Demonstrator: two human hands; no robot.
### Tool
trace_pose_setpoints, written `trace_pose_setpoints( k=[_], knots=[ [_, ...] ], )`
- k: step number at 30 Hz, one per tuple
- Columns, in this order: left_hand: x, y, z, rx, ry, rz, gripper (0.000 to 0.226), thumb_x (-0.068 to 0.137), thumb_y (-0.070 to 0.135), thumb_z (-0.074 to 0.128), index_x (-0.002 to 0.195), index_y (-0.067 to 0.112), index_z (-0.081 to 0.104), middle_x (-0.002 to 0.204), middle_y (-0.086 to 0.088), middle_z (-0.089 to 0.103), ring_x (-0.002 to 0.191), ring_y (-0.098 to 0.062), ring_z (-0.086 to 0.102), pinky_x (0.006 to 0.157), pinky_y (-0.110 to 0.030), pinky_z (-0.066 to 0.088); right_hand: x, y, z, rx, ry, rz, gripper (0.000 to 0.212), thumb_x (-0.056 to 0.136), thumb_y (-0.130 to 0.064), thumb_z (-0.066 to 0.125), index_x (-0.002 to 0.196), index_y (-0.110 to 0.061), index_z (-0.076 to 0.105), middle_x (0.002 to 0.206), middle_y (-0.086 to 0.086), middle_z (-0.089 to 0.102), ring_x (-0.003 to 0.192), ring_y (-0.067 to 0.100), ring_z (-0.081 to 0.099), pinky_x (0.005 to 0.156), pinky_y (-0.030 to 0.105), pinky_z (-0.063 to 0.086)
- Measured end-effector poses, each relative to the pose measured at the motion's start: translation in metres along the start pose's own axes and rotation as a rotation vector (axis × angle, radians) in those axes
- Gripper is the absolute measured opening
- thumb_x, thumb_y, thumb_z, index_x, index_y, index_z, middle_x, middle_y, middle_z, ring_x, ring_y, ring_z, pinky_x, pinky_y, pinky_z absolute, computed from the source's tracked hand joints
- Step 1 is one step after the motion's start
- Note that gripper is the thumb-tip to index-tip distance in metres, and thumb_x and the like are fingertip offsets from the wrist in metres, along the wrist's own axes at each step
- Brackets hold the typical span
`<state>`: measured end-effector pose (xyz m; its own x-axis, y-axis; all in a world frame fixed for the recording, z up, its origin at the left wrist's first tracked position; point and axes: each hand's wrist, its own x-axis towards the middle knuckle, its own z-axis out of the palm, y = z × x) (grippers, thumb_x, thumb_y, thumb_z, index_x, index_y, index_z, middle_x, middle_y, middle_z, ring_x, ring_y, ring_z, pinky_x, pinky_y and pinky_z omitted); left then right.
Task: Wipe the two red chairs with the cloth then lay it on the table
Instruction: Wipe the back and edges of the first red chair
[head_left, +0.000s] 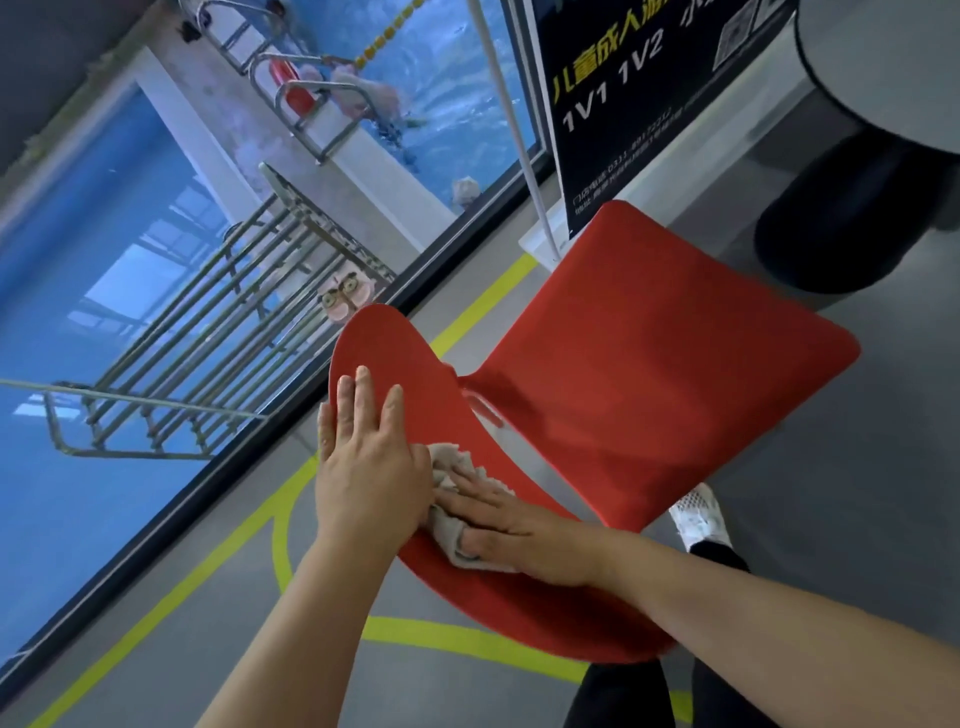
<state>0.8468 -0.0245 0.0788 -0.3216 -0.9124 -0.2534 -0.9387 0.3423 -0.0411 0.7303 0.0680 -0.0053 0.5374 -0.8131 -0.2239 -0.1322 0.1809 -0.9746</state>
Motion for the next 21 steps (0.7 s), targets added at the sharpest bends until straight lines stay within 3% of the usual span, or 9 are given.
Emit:
trace_pose_setpoints(
  k=[2, 5, 7, 14, 21],
  knots=[
    [0.016, -0.003, -0.005, 0.055, -0.026, 0.037, 0.057, 0.092, 0.026, 0.034, 0.145, 0.017, 0.015, 0.157, -0.009, -0.001, 0.144, -0.019, -0.009, 0.118, -0.037, -0.007, 0.017, 0.012, -0.008, -0.011, 0.013, 0.037, 0.053, 0.101, -0.025, 0.037, 0.147, -0.026, 0.011, 0.149, -0.020, -0.006, 0.131, -0.007, -0.016, 0.109, 0.018, -0.015],
    [0.034, -0.006, -0.004, 0.185, -0.062, 0.134, 0.055, 0.092, 0.031, 0.031, 0.144, 0.020, 0.018, 0.157, -0.007, 0.004, 0.144, -0.020, -0.005, 0.117, -0.038, -0.007, 0.049, 0.032, -0.015, 0.025, 0.114, 0.089, 0.052, 0.101, -0.026, 0.033, 0.148, -0.022, 0.009, 0.156, -0.008, -0.009, 0.140, 0.005, -0.020, 0.118, 0.035, -0.013],
    [0.042, -0.007, 0.000, 0.294, -0.091, 0.176, 0.057, 0.090, 0.033, 0.028, 0.144, 0.024, 0.015, 0.157, -0.004, 0.003, 0.144, -0.022, -0.006, 0.116, -0.041, -0.008, 0.074, 0.047, -0.020, 0.046, 0.193, 0.117, 0.053, 0.102, -0.026, 0.032, 0.148, -0.019, 0.008, 0.158, -0.001, -0.006, 0.144, 0.013, -0.017, 0.119, 0.039, -0.011],
    [0.049, -0.007, 0.013, 0.498, -0.127, 0.183, 0.061, 0.086, 0.037, 0.029, 0.145, 0.024, 0.015, 0.157, -0.001, 0.007, 0.144, -0.021, -0.008, 0.107, -0.042, -0.024, 0.130, 0.075, -0.049, 0.269, 0.389, 0.113, 0.049, 0.102, -0.020, 0.028, 0.148, -0.017, 0.009, 0.157, 0.002, 0.003, 0.144, 0.010, -0.003, 0.117, 0.035, 0.001],
    [0.034, -0.002, 0.009, 0.499, -0.183, 0.172, 0.057, 0.088, 0.035, 0.027, 0.142, 0.019, 0.026, 0.156, -0.006, 0.012, 0.144, -0.024, -0.003, 0.110, -0.045, -0.019, 0.080, 0.075, -0.027, 0.267, 0.226, 0.201, 0.052, 0.101, -0.034, 0.028, 0.148, -0.026, 0.007, 0.158, -0.008, -0.006, 0.141, 0.003, -0.014, 0.113, 0.023, -0.009]
  ],
)
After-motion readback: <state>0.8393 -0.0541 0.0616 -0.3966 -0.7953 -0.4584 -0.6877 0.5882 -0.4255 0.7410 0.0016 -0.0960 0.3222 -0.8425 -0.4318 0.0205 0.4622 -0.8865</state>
